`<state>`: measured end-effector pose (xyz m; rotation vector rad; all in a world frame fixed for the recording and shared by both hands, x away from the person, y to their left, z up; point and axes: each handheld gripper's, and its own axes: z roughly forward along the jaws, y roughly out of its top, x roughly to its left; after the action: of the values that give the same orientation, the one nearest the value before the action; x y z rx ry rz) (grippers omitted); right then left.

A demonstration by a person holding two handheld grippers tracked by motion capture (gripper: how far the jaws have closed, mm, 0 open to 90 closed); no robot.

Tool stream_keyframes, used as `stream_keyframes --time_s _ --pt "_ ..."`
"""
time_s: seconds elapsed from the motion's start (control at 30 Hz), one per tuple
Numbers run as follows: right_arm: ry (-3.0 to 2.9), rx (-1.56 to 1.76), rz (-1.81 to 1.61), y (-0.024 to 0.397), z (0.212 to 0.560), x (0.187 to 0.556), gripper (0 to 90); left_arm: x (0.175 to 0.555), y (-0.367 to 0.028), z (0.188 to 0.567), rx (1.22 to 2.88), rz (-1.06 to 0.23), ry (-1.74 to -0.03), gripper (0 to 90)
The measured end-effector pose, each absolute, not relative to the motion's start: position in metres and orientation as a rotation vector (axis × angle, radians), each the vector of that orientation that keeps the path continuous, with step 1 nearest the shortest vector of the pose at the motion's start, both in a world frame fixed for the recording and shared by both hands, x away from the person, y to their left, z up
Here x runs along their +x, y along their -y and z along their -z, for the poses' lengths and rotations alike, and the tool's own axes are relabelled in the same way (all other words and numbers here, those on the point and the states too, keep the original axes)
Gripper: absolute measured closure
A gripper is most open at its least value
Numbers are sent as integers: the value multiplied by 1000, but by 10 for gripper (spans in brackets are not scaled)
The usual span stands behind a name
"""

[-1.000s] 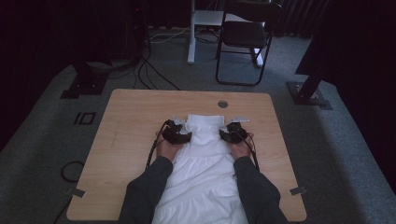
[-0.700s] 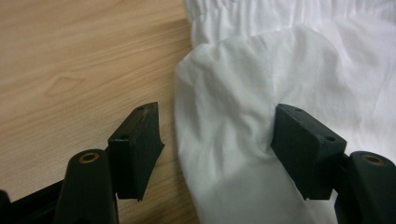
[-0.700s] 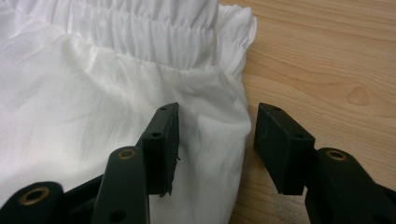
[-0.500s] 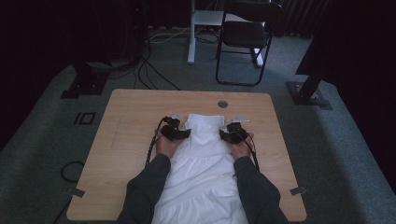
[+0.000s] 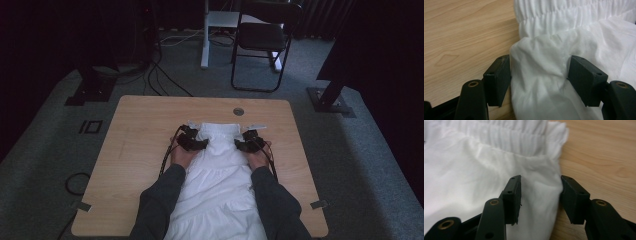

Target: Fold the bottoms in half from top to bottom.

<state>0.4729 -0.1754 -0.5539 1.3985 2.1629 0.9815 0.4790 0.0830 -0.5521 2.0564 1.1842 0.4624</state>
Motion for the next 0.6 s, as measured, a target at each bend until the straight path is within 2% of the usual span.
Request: stream_keyframes --time_s 0.07,0.2,0.37,0.5,0.57,0.6 --pt "-2211 1427 -1013 176 551 478 399 479 -82 552 2059 -465 -1178 348" --pt "-2192 1424 -1013 173 554 482 275 479 -82 552 2061 -470 -1179 348" --pt "-2216 1367 -985 160 555 480 249 477 -80 552 2082 -471 -1164 351" --pt "-2221 1365 -918 152 552 479 370 476 -77 550 2087 -458 -1170 410" --pt "-2225 1367 -920 150 550 478 484 475 -76 549 2092 -435 -1151 494" --pt "-2232 1365 -919 149 549 478 573 474 -76 549 2095 -421 -1141 548"
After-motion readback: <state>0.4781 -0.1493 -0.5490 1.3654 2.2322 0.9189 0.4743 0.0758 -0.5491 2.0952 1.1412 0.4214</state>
